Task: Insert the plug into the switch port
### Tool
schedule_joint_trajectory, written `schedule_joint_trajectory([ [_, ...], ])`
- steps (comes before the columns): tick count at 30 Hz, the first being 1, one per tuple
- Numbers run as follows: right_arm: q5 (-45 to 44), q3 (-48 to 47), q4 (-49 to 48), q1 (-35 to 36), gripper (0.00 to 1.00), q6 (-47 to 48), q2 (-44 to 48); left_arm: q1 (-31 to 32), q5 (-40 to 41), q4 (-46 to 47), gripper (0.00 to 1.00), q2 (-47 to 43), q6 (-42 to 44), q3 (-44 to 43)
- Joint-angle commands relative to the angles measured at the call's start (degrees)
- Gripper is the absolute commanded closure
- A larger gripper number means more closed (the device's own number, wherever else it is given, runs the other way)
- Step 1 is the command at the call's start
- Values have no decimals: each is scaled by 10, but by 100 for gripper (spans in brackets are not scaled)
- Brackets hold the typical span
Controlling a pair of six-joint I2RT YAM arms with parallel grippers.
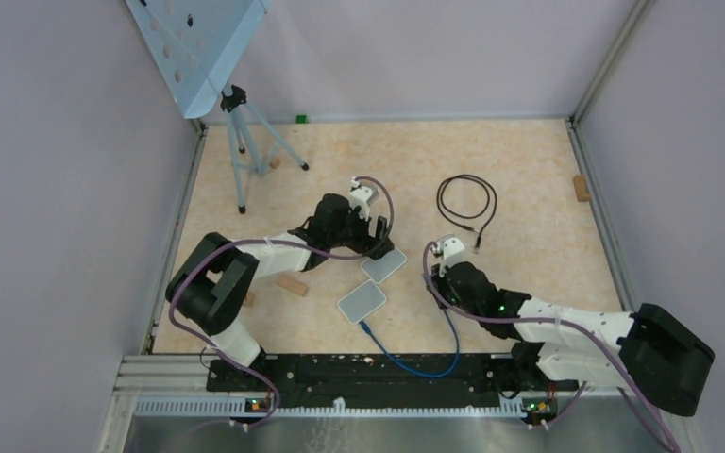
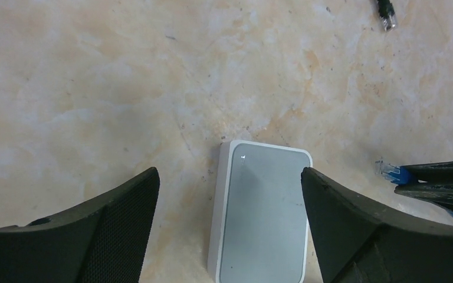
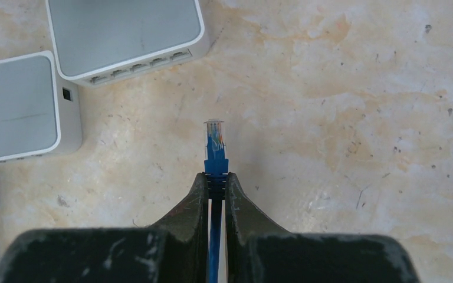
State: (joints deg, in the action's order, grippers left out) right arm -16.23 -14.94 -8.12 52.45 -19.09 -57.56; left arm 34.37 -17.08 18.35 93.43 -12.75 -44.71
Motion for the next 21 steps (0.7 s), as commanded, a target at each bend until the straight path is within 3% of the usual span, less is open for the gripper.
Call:
schedule_joint_trajectory([
  [1, -2, -59, -33, 8, 100, 18, -64, 0, -37, 28, 9, 26, -20, -22],
  [14, 20, -136, -60, 10, 100, 54, -214, -8, -38, -3, 25, 38, -43, 2],
  [21, 20, -163, -57, 9, 100, 61, -252, -19, -75, 16, 27, 52, -78, 15],
])
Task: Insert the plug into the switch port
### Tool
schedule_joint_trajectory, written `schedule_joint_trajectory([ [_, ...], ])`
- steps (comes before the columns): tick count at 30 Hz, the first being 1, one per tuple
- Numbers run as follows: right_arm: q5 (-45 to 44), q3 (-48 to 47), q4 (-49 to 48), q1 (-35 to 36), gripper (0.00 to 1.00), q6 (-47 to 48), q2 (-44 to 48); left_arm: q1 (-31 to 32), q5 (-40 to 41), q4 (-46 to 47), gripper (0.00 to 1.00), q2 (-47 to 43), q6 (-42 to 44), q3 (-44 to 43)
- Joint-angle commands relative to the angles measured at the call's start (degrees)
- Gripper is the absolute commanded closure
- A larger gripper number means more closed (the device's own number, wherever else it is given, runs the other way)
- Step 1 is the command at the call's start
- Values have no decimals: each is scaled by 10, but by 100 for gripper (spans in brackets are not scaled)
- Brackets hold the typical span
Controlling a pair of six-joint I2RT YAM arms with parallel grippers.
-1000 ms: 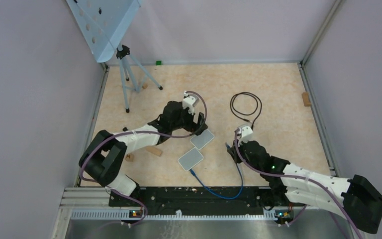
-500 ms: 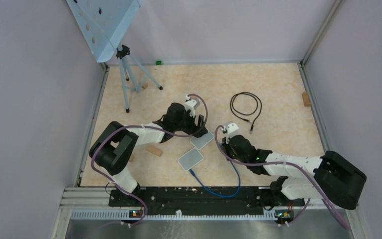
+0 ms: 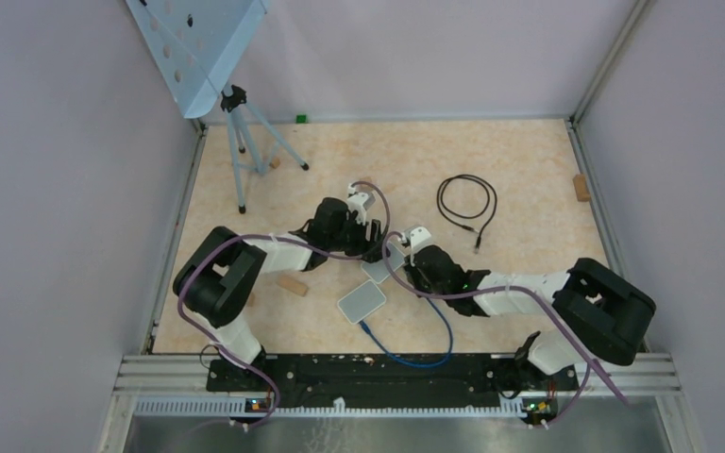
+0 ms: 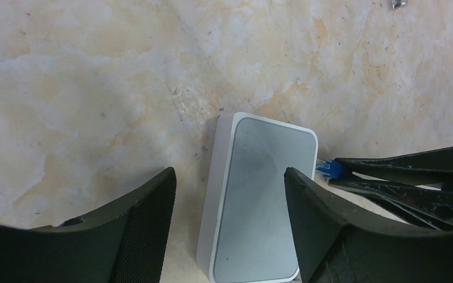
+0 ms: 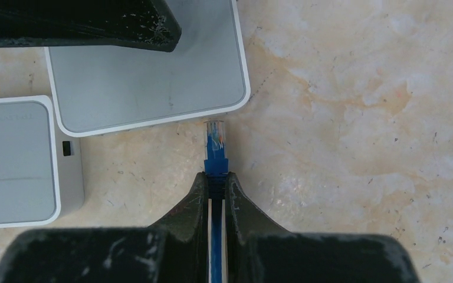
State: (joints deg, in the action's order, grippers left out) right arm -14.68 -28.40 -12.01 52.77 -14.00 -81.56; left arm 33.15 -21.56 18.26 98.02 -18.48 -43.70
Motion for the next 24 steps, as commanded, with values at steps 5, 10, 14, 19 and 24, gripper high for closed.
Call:
schedule_joint_trajectory([
  [5, -7, -29, -25, 6, 100, 10, -22, -7, -41, 20, 30, 21, -20, 0],
  [10, -14, -30, -30, 6, 100, 12, -28, -6, -72, 18, 32, 48, -15, -17],
  [14, -23, -29, -32, 6, 100, 17, -20, -7, -81, 20, 33, 61, -11, -20],
  [19, -29, -31, -32, 6, 100, 34, -9, -6, -101, 19, 38, 73, -4, -28],
  [24, -28, -37, -30, 5, 100, 44, -10, -6, -112, 20, 42, 78, 2, -30],
])
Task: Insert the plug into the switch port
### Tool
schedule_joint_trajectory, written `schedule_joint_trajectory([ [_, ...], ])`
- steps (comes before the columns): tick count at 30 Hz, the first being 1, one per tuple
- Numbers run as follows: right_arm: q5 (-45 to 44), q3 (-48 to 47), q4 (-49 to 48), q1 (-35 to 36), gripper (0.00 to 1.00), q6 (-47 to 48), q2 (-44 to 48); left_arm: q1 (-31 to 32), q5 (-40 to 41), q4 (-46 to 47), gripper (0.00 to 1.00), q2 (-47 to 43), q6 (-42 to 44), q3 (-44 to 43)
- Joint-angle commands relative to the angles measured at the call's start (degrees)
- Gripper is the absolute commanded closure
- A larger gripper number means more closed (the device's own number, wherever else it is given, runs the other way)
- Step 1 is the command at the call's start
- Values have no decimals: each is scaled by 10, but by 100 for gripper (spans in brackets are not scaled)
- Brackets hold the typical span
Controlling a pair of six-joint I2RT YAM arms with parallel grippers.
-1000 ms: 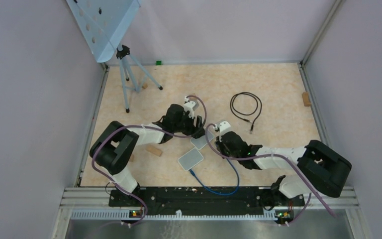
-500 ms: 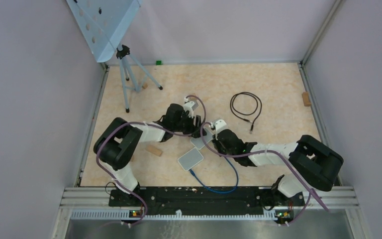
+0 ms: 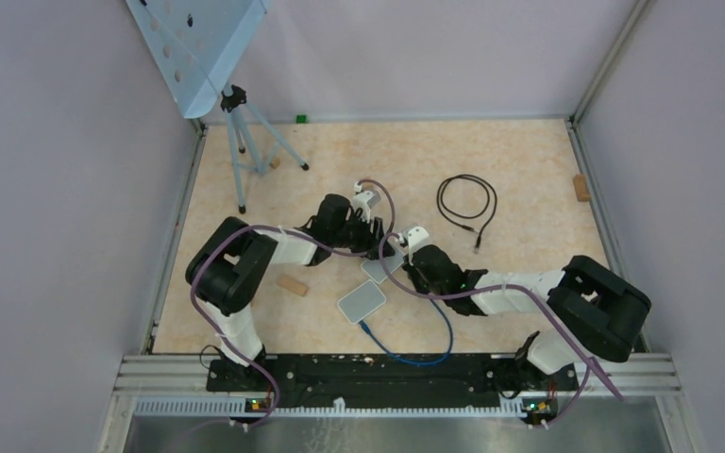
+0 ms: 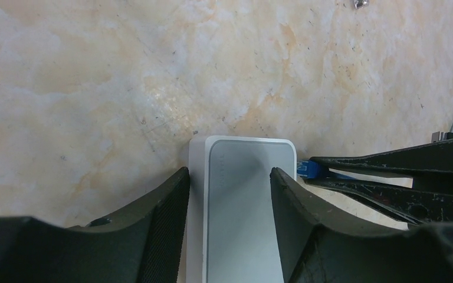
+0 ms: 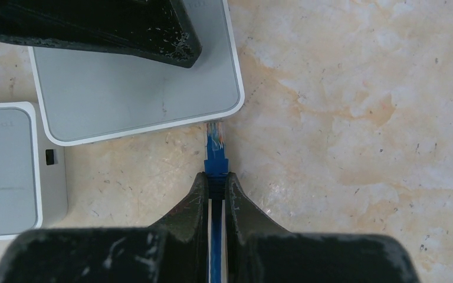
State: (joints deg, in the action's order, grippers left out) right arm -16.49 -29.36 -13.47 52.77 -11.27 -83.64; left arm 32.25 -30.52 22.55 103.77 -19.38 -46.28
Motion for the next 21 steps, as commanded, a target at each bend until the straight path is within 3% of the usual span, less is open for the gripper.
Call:
schedule_joint_trajectory([
  [1, -6, -28, -16, 5, 100, 17, 11, 3, -25, -22, 44, 21, 11, -5],
  [21, 18, -36, -16, 5, 100, 35, 47, 9, -29, -30, 50, 34, 21, -14],
])
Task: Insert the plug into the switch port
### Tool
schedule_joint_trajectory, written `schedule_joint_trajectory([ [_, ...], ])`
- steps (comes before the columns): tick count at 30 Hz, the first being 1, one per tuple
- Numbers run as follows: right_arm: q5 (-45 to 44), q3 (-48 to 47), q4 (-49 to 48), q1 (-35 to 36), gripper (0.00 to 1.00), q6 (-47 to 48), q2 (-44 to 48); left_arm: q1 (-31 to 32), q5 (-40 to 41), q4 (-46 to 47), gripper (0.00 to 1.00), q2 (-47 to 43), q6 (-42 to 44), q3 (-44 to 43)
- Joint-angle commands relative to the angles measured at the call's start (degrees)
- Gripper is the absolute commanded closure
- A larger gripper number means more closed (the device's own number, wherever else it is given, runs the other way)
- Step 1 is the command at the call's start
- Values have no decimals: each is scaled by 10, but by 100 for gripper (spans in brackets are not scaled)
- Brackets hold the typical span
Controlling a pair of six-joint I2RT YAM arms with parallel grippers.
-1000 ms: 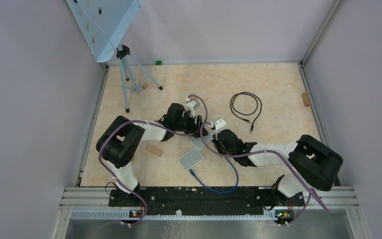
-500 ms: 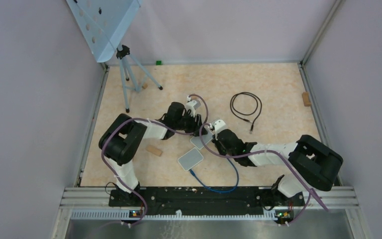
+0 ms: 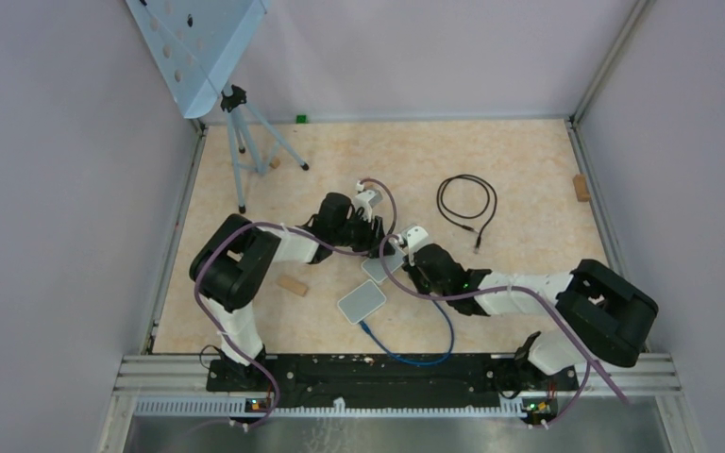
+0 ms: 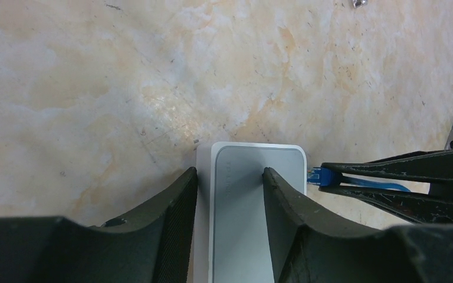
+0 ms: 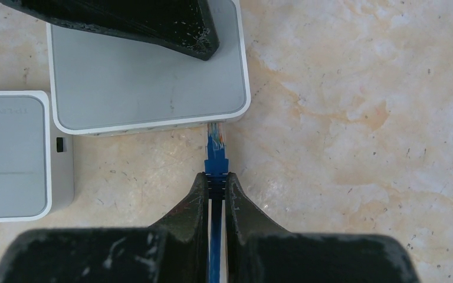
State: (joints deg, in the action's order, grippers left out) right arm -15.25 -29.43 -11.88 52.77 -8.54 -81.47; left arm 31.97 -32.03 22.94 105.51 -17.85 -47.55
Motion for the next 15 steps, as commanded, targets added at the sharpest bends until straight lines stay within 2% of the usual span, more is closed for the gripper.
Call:
schedule_joint_trajectory([
  [1, 6, -35, -32, 6, 100, 9, 24, 12, -13, -35, 50, 16, 7, -1],
  [9, 4, -40, -35, 6, 100, 10, -4, 15, -15, -37, 53, 15, 12, -3],
  [15, -10, -49, -48, 6, 100, 43, -23, 24, -16, -43, 54, 19, 19, -9],
])
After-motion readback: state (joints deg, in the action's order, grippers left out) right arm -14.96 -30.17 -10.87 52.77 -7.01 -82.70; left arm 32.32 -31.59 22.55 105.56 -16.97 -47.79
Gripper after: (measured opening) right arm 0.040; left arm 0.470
